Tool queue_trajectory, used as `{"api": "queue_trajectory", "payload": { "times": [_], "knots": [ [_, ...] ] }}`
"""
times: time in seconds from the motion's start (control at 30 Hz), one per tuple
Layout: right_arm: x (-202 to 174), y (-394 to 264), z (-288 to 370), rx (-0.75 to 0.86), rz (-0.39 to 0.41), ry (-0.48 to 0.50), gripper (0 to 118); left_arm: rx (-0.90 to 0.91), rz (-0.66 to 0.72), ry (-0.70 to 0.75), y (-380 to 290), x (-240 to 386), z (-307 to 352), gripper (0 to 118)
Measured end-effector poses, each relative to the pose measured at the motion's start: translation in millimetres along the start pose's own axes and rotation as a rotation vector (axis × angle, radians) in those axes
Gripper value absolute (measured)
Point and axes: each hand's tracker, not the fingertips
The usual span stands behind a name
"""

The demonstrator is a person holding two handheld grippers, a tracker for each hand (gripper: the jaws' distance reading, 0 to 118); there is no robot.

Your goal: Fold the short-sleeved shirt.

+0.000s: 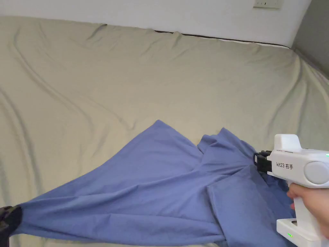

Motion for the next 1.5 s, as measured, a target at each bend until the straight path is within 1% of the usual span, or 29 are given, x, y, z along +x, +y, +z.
{"api": "queue_trajectory", "payload": {
  "times": [0.1, 0.13, 0.17, 0.23, 0.27, 0.3, 0.37, 0.4, 0.43, 0.5, 0.53, 0.6, 0.63, 0.67, 0.7, 0.73, 0.8, 0.97, 1.03, 1.07, 1.1, 1.17, 1.27, 1.33, 1.43, 1.5],
  "knots": [
    [3.0, 25.2, 51.1, 0.12, -0.001, -0.006, 1, 0.079, 0.048, -0.012, 16.5, -0.6, 17.8, 5],
    [-10.5, 40.5, 91.9, 0.163, 0.015, -0.017, 1, 0.103, 0.063, -0.021, 23.2, 0.7, 25.0, 5],
    [-10.4, 51.0, 115.9, 0.203, 0.021, -0.025, 1, 0.126, 0.07, -0.033, 30.0, 2.8, 32.4, 5],
    [-7.9, 71.4, 164.9, 0.283, 0.019, -0.041, 1, 0.17, 0.048, -0.044, 44.0, 9.3, 48.1, 5],
    [-0.4, 82.0, 185.3, 0.337, 0.006, -0.062, 1, 0.197, 0.034, -0.043, 52.9, 12.5, 56.9, 5],
    [1.8, 89.8, 205.7, 0.349, -0.005, -0.054, 1, 0.217, 0.017, -0.049, 62.2, 14.6, 64.0, 5],
    [5.8, 108.0, 259.0, 0.429, -0.006, -0.068, 1, 0.274, -0.014, -0.063, 87.8, 20.7, 83.9, 5],
    [11.3, 113.2, 272.8, 0.464, -0.003, -0.081, 1, 0.295, -0.021, -0.066, 98.7, 23.0, 92.7, 5],
    [12.9, 122.7, 296.2, 0.52, 0.026, -0.096, 1, 0.321, -0.04, -0.077, 111.1, 25.4, 102.1, 5],
    [16.2, 133.6, 332.3, 0.524, -0.008, -0.106, 1, 0.378, -0.068, -0.067, 135.4, 30.9, 119.9, 5],
    [18.9, 137.4, 346.7, 0.545, -0.004, -0.128, 1, 0.399, -0.085, -0.058, 148.2, 33.1, 127.6, 5],
    [19.2, 148.3, 380.4, 0.642, 0.052, -0.189, 1, 0.424, -0.096, -0.056, 172.5, 34.9, 141.7, 5],
    [20.7, 154.1, 397.8, 0.688, 0.061, -0.21, 1, 0.433, -0.088, -0.064, 186.1, 29.8, 143.3, 5],
    [33.8, 158.8, 399.8, 0.655, 0.005, -0.176, 1, 0.445, -0.078, -0.074, 200.1, 26.5, 147.1, 5],
    [35.6, 162.7, 406.1, 0.661, 0.002, -0.182, 1, 0.45, -0.072, -0.078, 209.3, 24.6, 149.6, 5],
    [36.4, 168.5, 413.7, 0.693, 0.015, -0.205, 1, 0.454, -0.069, -0.083, 221.4, 21.9, 151.0, 5],
    [37.8, 174.6, 413.2, 0.679, 0.016, -0.209, 1, 0.448, -0.07, -0.08, 239.6, 18.3, 145.2, 5],
    [28.3, 194.2, 389.5, 0.682, 0.039, -0.241, 1, 0.428, -0.069, -0.034, 264.8, 22.8, 123.1, 5],
    [26.3, 208.3, 373.3, 0.674, 0.061, -0.262, 1, 0.42, -0.089, -0.006, 273.6, 28.6, 112.5, 5],
    [21.5, 215.2, 370.5, 0.682, 0.084, -0.283, 1, 0.419, -0.106, 0.008, 279.1, 30.4, 106.0, 5],
    [20.7, 224.2, 363.3, 0.678, 0.079, -0.288, 1, 0.419, -0.119, 0.017, 285.5, 31.8, 99.4, 5],
    [21.5, 248.1, 348.9, 0.665, 0.065, -0.333, 1, 0.425, -0.125, 0.029, 303.5, 29.8, 85.4, 4],
    [22.4, 286.7, 332.9, 0.679, 0.045, -0.329, 1, 0.439, -0.12, 0.059, 339.5, 28.5, 69.6, 3],
    [22.2, 314.7, 325.8, 0.715, 0.062, -0.346, 1, 0.466, -0.102, 0.074, 367.0, 28.3, 63.9, 3],
    [20.0, 358.2, 314.1, 0.754, 0.066, -0.365, 1, 0.484, -0.082, 0.092, 410.7, 30.0, 52.8, 3],
    [18.7, 385.4, 313.4, 0.792, 0.041, -0.373, 1, 0.513, -0.1, 0.122, 437.1, 34.0, 47.7, 3]
  ]
}}
